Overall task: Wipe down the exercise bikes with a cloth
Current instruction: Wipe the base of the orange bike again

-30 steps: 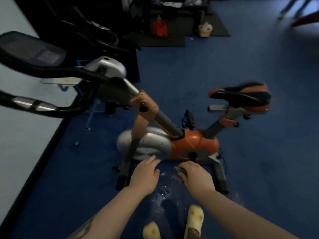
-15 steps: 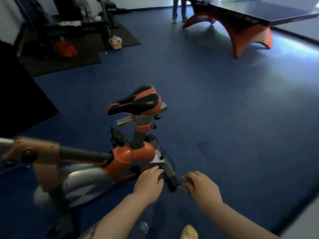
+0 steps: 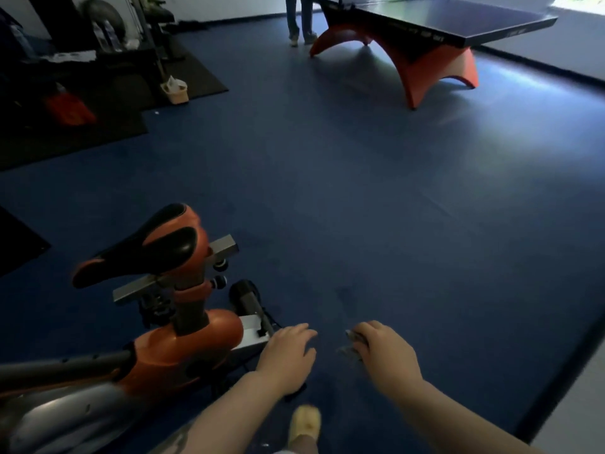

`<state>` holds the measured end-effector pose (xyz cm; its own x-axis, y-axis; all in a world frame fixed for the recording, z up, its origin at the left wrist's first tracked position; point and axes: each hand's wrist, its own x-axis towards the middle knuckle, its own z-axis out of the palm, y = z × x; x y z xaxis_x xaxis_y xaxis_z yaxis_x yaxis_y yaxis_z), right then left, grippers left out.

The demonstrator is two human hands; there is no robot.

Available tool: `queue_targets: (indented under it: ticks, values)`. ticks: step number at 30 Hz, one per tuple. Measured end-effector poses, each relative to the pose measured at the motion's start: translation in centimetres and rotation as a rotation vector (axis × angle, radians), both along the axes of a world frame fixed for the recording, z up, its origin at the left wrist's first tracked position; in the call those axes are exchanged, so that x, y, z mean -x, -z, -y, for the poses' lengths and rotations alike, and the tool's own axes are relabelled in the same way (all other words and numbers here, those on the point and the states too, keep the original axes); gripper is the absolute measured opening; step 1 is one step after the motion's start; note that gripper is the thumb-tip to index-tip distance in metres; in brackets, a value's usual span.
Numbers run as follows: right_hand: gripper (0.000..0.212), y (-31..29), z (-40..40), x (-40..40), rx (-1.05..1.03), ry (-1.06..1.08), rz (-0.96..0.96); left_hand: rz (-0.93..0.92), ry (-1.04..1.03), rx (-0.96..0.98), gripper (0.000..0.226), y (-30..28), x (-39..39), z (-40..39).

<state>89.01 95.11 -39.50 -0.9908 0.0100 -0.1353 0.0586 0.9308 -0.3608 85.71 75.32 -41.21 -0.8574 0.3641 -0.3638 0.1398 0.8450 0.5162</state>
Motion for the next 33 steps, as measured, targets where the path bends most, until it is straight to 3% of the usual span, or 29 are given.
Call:
queue_targets:
  ticks: [18,24,33]
  values:
    - [0.026,-0.5,-8.2,26.3,-0.038,-0.171,0.107,0.038,-0.193,-0.049,0.043,1.0,23.4,-7.9]
    - [0.023,0.4,-9.1,37.9,-0.047,-0.378,0.113,0.023,-0.428,-0.049,0.042,1.8,31.5,-9.1]
    - [0.018,-0.5,-9.9,53.5,-0.052,-0.603,0.096,0.075,-0.725,-0.194,0.043,0.9,40.6,-13.4]
